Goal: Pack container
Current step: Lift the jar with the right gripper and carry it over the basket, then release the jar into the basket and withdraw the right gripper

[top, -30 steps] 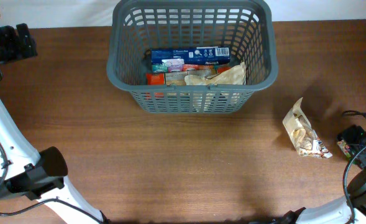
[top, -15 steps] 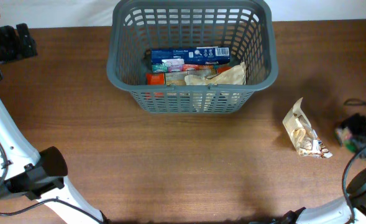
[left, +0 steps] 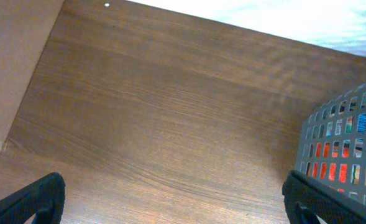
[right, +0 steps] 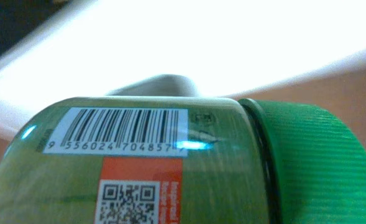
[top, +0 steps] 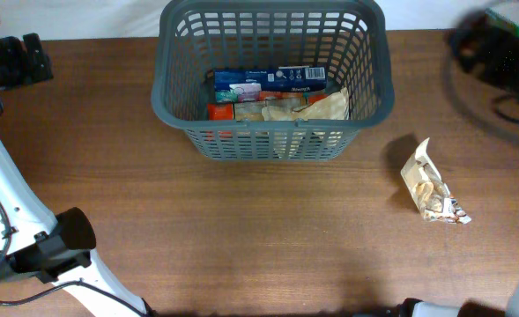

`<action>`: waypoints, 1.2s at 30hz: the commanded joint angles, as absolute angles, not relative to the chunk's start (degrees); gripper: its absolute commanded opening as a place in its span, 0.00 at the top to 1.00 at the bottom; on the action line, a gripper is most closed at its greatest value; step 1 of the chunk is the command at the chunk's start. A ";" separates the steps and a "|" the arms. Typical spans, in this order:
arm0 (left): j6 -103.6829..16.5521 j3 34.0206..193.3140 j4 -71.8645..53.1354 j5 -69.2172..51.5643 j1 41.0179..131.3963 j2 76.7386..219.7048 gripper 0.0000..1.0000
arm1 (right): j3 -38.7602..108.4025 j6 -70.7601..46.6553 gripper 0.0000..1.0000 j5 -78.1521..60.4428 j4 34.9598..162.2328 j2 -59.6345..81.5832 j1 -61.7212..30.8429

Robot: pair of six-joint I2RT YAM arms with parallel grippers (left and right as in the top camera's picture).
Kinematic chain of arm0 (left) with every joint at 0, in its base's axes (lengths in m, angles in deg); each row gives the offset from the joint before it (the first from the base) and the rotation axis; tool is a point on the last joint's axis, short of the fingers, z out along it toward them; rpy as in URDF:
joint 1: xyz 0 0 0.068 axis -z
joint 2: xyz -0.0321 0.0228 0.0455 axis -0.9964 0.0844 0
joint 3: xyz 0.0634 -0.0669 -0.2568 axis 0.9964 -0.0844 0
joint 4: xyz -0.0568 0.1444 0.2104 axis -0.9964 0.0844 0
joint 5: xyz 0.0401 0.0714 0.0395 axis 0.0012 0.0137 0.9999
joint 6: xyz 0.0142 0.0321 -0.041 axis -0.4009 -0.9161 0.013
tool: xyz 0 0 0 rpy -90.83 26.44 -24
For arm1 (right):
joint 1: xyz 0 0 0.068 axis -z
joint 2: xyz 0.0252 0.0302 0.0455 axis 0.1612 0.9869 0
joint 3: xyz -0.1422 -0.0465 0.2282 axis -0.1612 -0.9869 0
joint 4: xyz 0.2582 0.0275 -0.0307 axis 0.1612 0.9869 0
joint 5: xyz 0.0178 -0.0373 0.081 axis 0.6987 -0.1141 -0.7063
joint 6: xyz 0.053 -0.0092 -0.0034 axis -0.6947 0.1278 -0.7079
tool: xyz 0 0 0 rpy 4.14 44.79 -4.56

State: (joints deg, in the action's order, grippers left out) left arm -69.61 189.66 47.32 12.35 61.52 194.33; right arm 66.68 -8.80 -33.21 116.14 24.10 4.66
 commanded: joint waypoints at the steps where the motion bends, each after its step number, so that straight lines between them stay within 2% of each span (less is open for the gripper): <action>1: -68.91 189.45 47.39 12.35 61.41 194.26 0.01 | 67.62 -7.38 0.47 -24.47 115.11 23.25 -5.68; 8: -68.91 189.45 47.39 12.37 61.41 194.26 0.01 | 67.53 -5.19 0.47 -11.97 112.81 32.41 -22.64; 17: -68.91 189.45 47.39 12.37 61.41 194.26 0.01 | 67.53 -7.88 0.46 -8.82 110.45 48.89 -25.33; 18: -68.91 189.45 47.39 12.37 61.41 194.26 0.01 | 67.53 -7.88 0.41 -8.95 110.80 49.54 -25.33; 20: -68.91 189.45 47.39 12.37 61.41 194.26 0.01 | 67.51 -7.86 0.23 -8.93 111.22 50.22 -25.39; 21: -68.91 189.45 47.39 12.37 61.41 194.26 0.01 | 67.51 -7.83 0.11 -8.91 111.37 50.24 -25.39; 23: -68.91 189.45 47.39 12.35 61.41 194.26 0.01 | 67.51 -7.83 0.01 -8.95 111.46 50.26 -25.39; 30: -68.91 189.45 47.39 12.35 61.41 194.26 0.01 | 68.97 -7.59 0.01 -9.13 114.43 49.85 -25.26; 36: -68.91 189.45 47.39 12.37 61.41 194.26 0.01 | 80.05 -5.87 0.01 -5.72 122.74 46.74 -23.49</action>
State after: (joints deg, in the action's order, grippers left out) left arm -69.59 189.66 47.32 12.35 61.52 194.33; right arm 72.84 -6.87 -9.13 121.40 51.68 -24.98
